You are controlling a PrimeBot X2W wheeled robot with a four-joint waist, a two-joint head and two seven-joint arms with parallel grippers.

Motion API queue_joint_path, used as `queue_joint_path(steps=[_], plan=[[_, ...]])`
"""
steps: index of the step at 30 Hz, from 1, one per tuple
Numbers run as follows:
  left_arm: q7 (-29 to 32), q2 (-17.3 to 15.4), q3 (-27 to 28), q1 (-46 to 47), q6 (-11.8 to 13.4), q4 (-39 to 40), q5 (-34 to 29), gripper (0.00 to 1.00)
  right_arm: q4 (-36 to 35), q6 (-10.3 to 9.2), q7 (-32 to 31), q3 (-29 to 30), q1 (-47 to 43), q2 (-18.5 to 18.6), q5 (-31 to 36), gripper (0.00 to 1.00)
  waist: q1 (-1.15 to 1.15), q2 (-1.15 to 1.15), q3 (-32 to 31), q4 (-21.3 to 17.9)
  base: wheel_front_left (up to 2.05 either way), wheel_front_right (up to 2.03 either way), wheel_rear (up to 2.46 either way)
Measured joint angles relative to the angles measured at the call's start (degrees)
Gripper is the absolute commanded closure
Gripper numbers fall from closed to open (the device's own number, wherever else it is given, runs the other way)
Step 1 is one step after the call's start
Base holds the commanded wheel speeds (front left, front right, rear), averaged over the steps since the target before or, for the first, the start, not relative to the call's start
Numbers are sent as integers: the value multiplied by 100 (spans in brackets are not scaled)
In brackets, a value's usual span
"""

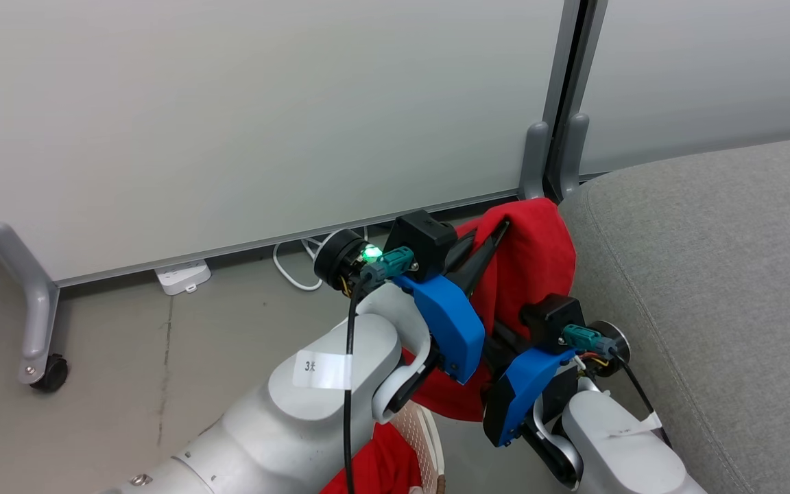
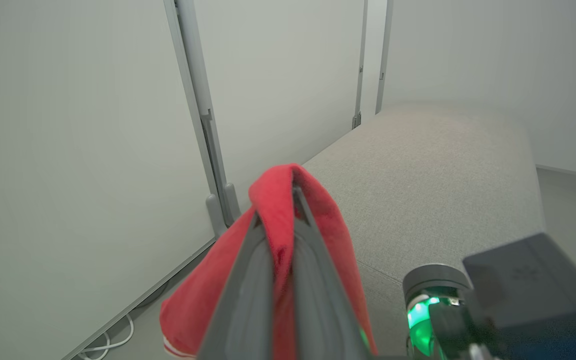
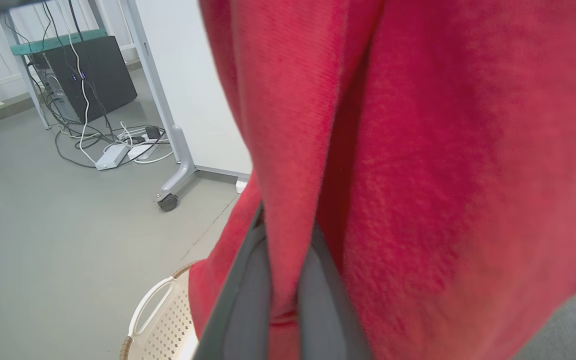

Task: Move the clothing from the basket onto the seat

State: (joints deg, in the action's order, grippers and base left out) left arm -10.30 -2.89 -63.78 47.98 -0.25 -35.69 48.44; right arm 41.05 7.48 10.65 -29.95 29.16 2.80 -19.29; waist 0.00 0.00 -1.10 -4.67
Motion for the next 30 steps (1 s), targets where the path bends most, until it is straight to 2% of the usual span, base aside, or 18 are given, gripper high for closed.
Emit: queue_joint_path(steps=[9, 10, 12, 16, 21, 27, 28, 30], plan=[[-67, 0, -151, 39, 23, -36, 92, 100, 14, 0, 8, -55, 9, 0, -3, 100, 0, 0, -8, -27, 0, 0, 0], [-88, 1, -169, 42, 25, -56, 112, 78, 12, 1, 8, -67, 9, 0, -3, 100, 0, 0, -11, -40, 0, 0, 0], [-112, 1, -169, 42, 31, -70, 124, 0, 9, 1, 9, -70, 10, 0, -3, 100, 0, 0, -11, -47, 0, 0, 0], [-283, -30, -120, 32, 73, -157, 127, 0, 0, 1, 27, -70, 19, 0, 1, 100, 0, 0, -7, -92, 0, 0, 0], [-454, -372, 86, -403, 71, -54, -62, 0, -34, 0, 68, -12, 47, 2, 46, 100, 0, 0, 24, -182, 0, 0, 0], [-470, -840, 1238, -1449, 101, 1040, -746, 0, -91, 1, 85, 73, 51, 3, 111, 100, 0, 0, 106, -275, 0, 0, 0], [-470, -960, 1653, -1944, 41, 1404, -1063, 0, -107, 1, 86, 87, 50, 4, 141, 100, 0, 0, 133, -301, 0, 0, 0], [-470, -990, 1857, -2171, 18, 1567, -1198, 0, -115, 1, 85, 93, 50, 3, 157, 100, 0, 0, 143, -312, 0, 0, 0]])
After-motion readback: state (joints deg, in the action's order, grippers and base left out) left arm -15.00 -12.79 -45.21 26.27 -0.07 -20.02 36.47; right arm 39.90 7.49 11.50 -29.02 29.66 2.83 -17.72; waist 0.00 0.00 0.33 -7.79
